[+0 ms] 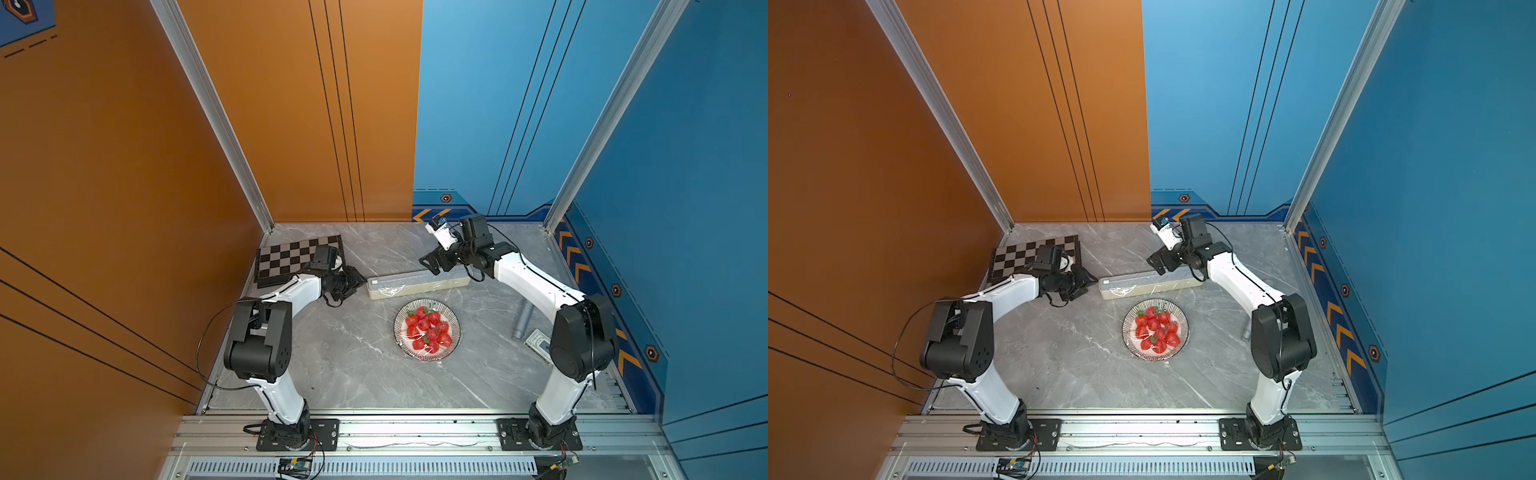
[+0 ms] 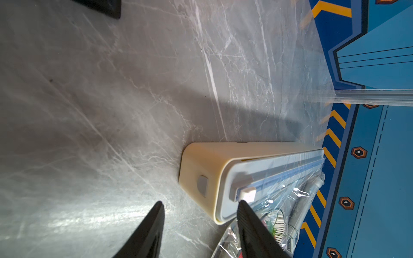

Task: Wrap the plate with plastic wrap
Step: Tear off the plastic wrap from the plastic wrap cutting box.

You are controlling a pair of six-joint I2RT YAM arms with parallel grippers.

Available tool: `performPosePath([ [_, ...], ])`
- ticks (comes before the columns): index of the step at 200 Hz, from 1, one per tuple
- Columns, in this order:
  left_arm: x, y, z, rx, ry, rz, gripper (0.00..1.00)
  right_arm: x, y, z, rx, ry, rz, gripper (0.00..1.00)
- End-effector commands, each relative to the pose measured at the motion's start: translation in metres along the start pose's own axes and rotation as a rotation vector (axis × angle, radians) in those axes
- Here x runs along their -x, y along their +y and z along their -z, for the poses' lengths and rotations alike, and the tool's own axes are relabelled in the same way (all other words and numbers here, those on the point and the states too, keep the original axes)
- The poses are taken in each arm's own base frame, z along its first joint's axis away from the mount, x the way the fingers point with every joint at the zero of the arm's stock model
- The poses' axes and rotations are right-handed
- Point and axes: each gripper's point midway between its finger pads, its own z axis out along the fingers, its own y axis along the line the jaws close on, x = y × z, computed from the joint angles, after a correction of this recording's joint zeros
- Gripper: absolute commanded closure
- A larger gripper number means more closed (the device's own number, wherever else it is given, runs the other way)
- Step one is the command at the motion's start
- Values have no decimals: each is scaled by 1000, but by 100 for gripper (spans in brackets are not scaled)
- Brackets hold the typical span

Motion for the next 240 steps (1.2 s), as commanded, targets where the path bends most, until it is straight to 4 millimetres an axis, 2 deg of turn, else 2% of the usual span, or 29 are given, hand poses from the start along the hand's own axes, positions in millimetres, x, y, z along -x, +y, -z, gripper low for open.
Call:
performPosePath([
  [1,1,-7,-2,-34,19,-22,46,8,23,-22,136,-14,175,7],
  [28,1,-3,-2,-32,23,-6,48,17,41,-45,206,-18,196,12],
  [35,7,-8,-1,-52,-6,-17,48,18,46,-50,218,-18,199,11],
  [80,11,-8,6,-74,-17,-4,48,29,67,-65,288,-48,272,12],
  [83,11,-7,7,-75,-20,-3,48,29,68,-65,288,-46,277,12],
  [88,12,-7,8,-74,-24,-3,48,14,70,-78,305,-13,275,12],
  [90,12,-6,9,-74,-25,-2,48,21,69,-76,300,-27,287,12],
  [93,12,-6,9,-74,-27,-1,48,23,69,-77,301,-28,295,12],
  [156,17,-8,16,-90,-38,1,49,17,89,-100,345,6,368,15],
  [200,16,-14,16,-124,-13,-6,53,23,99,-105,385,-24,418,16],
  [240,12,-17,7,-126,13,-9,53,14,105,-109,431,-6,425,24],
])
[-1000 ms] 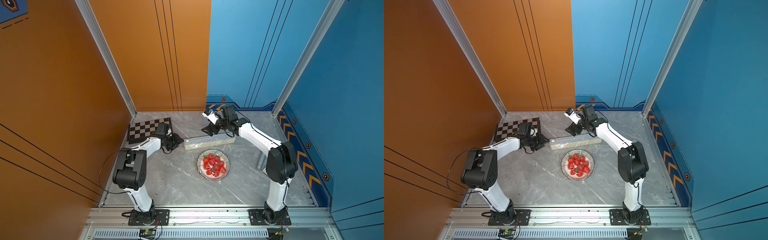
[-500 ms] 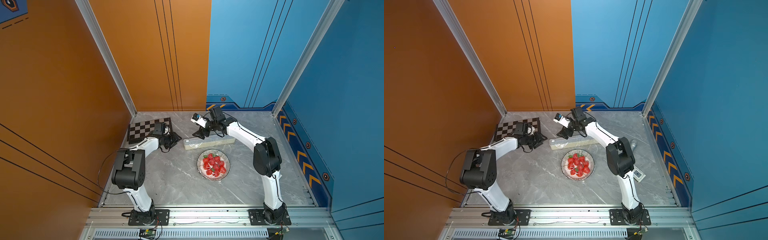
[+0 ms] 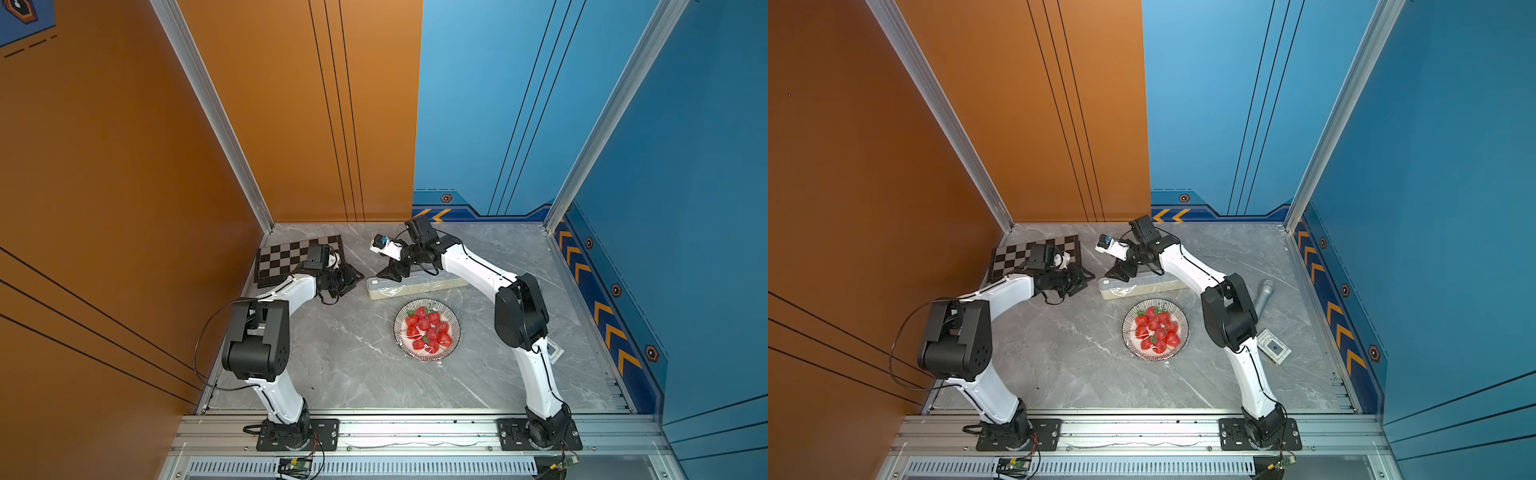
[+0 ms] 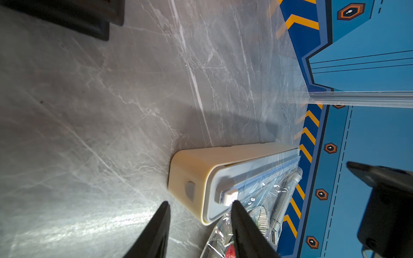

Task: Wrap the plate with plastic wrap
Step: Tear off the plastic wrap from the plastic wrap cutting box.

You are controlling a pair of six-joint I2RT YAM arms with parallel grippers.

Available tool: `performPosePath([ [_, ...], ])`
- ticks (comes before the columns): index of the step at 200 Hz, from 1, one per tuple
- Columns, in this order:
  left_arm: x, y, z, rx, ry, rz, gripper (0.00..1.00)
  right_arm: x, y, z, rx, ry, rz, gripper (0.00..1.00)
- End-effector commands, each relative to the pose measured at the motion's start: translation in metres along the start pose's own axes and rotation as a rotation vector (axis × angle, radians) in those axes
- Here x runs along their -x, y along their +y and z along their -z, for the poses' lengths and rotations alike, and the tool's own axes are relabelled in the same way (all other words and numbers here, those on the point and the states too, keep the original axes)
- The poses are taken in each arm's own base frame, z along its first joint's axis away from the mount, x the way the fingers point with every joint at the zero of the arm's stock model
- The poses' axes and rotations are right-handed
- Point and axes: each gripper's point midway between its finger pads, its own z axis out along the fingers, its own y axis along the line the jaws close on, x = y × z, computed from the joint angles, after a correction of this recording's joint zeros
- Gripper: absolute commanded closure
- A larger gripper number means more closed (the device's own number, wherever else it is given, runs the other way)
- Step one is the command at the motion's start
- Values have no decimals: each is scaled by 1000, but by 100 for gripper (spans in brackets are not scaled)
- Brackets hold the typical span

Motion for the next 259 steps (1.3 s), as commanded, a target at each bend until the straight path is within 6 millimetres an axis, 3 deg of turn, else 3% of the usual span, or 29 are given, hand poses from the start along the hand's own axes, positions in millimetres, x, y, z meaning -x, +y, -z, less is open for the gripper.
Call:
performPosePath([
  [1,-2,-8,-4,-30,23,-16,53,-5,9,-6,59,11,14,24],
  [46,-3,-8,-18,-21,45,-21,54,-19,18,-22,95,64,36,38],
  [127,-11,-7,-27,-12,67,-23,57,-20,26,-43,127,71,45,55],
  [259,-23,8,-37,18,88,-12,60,-38,27,-54,125,125,36,63],
])
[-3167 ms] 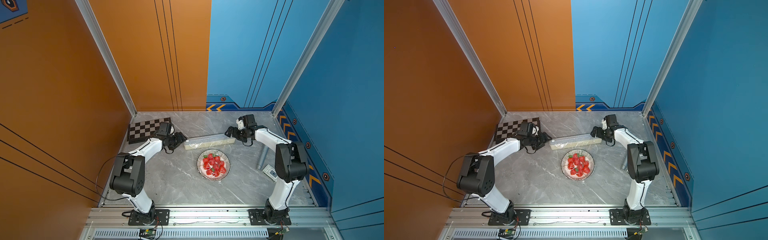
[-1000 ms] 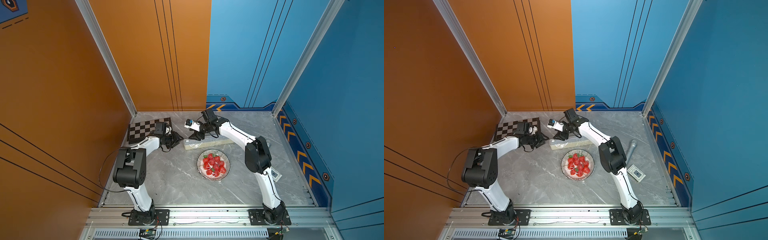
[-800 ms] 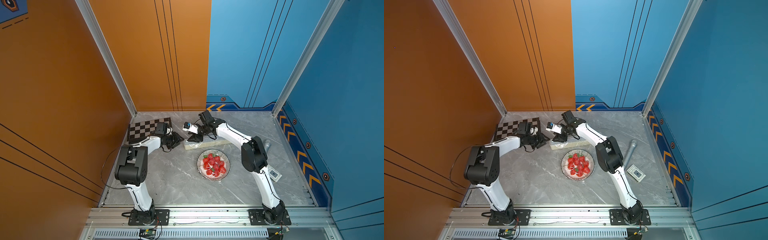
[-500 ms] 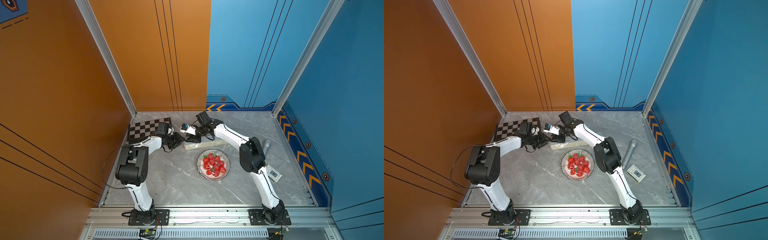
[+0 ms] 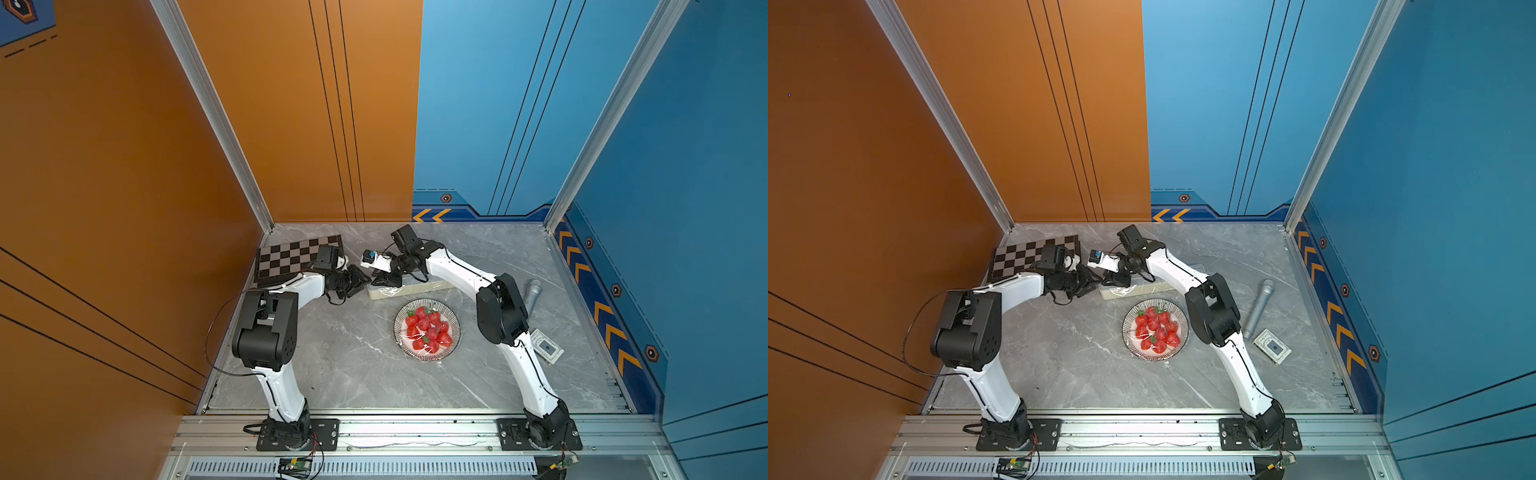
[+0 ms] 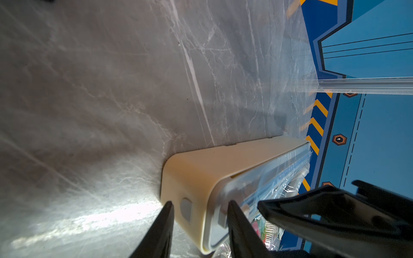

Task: Wrap the plate with plastic wrap
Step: Tear off the plastic wrap from the plastic wrap cutting box.

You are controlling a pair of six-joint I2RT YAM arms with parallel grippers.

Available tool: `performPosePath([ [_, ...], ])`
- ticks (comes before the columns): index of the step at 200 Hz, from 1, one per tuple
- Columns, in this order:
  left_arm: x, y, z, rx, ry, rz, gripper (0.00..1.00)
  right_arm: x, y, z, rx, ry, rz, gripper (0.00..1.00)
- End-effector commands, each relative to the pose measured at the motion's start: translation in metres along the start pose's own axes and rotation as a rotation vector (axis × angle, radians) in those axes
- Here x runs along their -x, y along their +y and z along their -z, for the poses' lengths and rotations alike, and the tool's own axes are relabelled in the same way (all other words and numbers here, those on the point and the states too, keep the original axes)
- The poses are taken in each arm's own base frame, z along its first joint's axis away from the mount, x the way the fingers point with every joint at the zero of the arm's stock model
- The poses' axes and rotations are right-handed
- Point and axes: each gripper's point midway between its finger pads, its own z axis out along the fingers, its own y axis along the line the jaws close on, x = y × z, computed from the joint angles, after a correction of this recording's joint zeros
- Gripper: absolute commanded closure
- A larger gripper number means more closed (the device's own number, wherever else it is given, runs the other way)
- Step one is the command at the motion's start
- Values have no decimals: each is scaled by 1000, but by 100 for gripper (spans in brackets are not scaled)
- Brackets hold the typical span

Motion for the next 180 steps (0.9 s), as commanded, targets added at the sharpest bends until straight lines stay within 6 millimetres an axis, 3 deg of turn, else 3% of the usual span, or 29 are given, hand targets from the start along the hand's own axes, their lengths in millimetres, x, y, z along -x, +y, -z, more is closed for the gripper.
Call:
performPosePath([
  [1,-8,9,-8,12,25,5,60,-8,2,-5,11,38,4,63],
  [124,-16,23,-11,46,34,13,63,-15,0,-9,4,55,1,75],
  [180,-16,26,-12,52,35,13,63,5,-2,2,12,-2,-23,70],
])
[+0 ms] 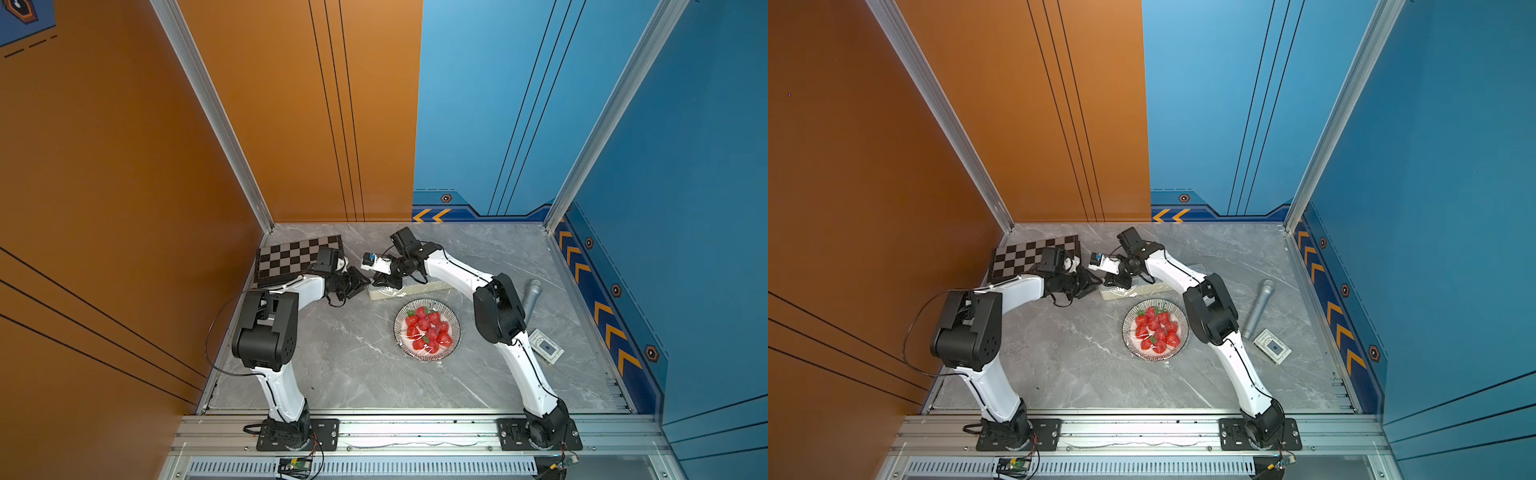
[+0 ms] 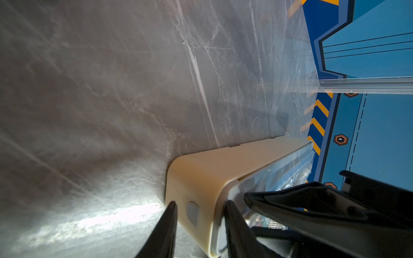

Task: Wrap the plate with plastic wrap
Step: Tear off the plastic wrap from the plastic wrap cutting box.

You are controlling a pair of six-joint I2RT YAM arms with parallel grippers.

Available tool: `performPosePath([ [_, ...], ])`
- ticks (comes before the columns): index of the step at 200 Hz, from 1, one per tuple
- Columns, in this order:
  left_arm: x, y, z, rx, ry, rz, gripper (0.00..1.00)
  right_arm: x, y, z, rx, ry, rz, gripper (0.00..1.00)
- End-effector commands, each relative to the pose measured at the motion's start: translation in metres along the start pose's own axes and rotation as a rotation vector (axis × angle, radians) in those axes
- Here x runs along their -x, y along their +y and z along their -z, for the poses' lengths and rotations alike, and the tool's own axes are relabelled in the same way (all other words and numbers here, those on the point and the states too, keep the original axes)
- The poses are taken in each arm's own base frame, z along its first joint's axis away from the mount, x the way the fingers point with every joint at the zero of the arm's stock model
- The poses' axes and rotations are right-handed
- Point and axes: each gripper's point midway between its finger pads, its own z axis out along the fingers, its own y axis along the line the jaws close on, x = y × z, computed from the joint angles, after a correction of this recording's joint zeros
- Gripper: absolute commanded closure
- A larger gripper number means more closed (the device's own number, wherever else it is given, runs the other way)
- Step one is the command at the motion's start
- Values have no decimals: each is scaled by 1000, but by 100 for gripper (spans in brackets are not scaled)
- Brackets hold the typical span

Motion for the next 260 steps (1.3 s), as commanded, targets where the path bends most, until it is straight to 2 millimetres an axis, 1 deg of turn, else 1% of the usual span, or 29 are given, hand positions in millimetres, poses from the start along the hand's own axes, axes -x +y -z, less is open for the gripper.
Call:
performPosePath([
  [1,-14,20,-9,55,39,16,63,16,1,11,15,-33,-13,70],
  [23,-13,19,-9,52,37,16,63,18,0,12,11,-37,-10,70],
  [80,-13,20,-9,55,36,17,63,11,0,7,12,-20,-19,71],
  [91,-13,19,-8,54,35,16,63,9,-1,6,12,-17,-22,73],
  [110,-13,19,-8,54,35,15,63,8,-1,5,11,-15,-24,74],
  [260,-12,19,-8,55,31,16,63,0,5,-1,33,10,-35,75],
])
